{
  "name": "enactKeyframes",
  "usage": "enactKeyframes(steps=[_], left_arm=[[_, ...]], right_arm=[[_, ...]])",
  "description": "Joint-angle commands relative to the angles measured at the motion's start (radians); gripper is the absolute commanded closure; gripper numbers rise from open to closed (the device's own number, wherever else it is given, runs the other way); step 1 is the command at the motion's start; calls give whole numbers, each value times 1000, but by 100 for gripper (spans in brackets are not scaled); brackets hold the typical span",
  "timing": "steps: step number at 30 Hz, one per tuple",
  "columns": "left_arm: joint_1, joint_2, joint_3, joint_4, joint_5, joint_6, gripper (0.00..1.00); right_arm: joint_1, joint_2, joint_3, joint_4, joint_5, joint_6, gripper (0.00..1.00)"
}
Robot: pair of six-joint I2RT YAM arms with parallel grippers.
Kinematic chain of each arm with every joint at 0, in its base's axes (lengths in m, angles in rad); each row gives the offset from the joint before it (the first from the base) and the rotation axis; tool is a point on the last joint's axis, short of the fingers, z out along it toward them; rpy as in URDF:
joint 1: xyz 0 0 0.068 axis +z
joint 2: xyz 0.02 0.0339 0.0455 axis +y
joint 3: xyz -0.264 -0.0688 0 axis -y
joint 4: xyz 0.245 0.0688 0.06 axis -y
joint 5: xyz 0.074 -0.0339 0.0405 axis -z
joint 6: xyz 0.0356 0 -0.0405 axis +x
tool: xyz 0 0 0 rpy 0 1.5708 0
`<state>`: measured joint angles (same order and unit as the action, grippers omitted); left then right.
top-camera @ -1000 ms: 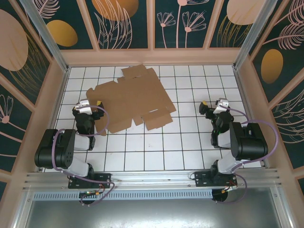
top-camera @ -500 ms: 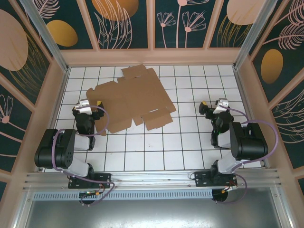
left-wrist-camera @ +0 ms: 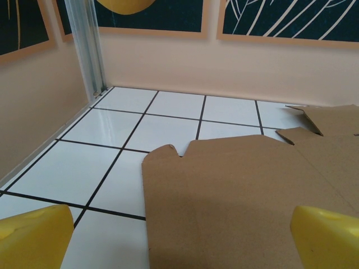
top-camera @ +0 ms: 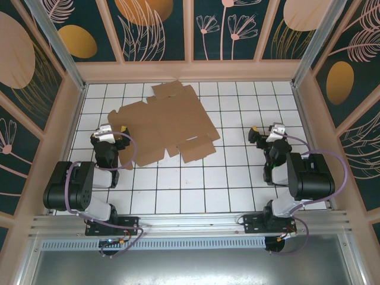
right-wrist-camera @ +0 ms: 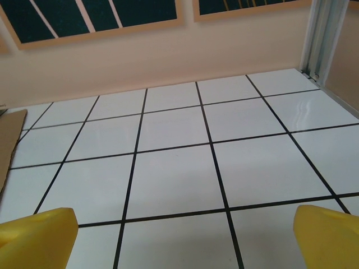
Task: Fold the paper box
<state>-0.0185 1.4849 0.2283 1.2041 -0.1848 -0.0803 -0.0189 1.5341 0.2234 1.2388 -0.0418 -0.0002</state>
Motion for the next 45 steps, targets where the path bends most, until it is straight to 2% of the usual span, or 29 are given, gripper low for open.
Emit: enactKeyframes(steps=[1,3,4,7,10,13,14,15,17,18,19,20,21,22,23,25,28,31,33,34,36,38,41,45], left_arm=[[3,-164,54,-176,-45,-25,1],[3,-277,140,-413,-103,-117,1],[3,-331,185,-526,-96,-167,1],[-47,-439,261,-676,11,-266,1],[-170,-512,365,-860,77,-219,1],[-290,-526,505,-1097,27,-197,1],[-325,-516,561,-1194,6,-209,1],[-334,-501,621,-1303,16,-266,1],[-335,-452,726,-1511,41,-375,1],[-335,-424,779,-1603,42,-401,1],[-335,-403,803,-1659,29,-406,1],[-333,-392,789,-1701,-43,-502,1],[-324,-387,757,-1693,-65,-581,1],[-318,-389,715,-1654,-20,-594,1],[-317,-395,661,-1592,40,-617,1],[-317,-397,558,-1471,147,-666,1],[-318,-327,486,-1319,273,-698,16],[-319,-201,469,-1204,375,-678,59],[-320,-116,480,-1163,407,-694,92],[-321,-84,482,-1145,419,-707,100],[-329,-30,479,-1096,429,-739,100],[-343,1,480,-1072,415,-762,100],[-344,39,484,-1059,390,-798,100],[-344,80,478,-1005,420,-817,100]], right_arm=[[71,-176,46,-158,62,-74,1],[162,-270,96,-226,108,-126,1],[215,-321,119,-245,113,-141,1],[344,-413,233,-361,79,-96,1],[497,-439,396,-605,144,-36,1],[649,-438,567,-909,328,15,1],[680,-433,634,-1039,369,90,1],[677,-431,706,-1203,344,178,1],[606,-442,750,-1285,216,262,1],[532,-457,726,-1263,84,343,1],[434,-461,695,-1219,-113,413,1],[340,-446,681,-1199,-246,508,1],[291,-413,696,-1228,-295,557,3],[284,-375,716,-1267,-306,553,4],[307,-338,732,-1299,-304,515,4],[391,-292,721,-1304,-218,460,1],[445,-179,721,-1306,-268,464,3],[469,-71,745,-1344,-243,399,9],[481,-9,771,-1361,-238,378,9],[489,16,778,-1358,-258,386,7],[499,62,825,-1404,-212,386,5],[473,74,809,-1405,-207,380,8],[399,123,773,-1356,-393,405,12],[393,195,808,-1403,-442,374,12]])
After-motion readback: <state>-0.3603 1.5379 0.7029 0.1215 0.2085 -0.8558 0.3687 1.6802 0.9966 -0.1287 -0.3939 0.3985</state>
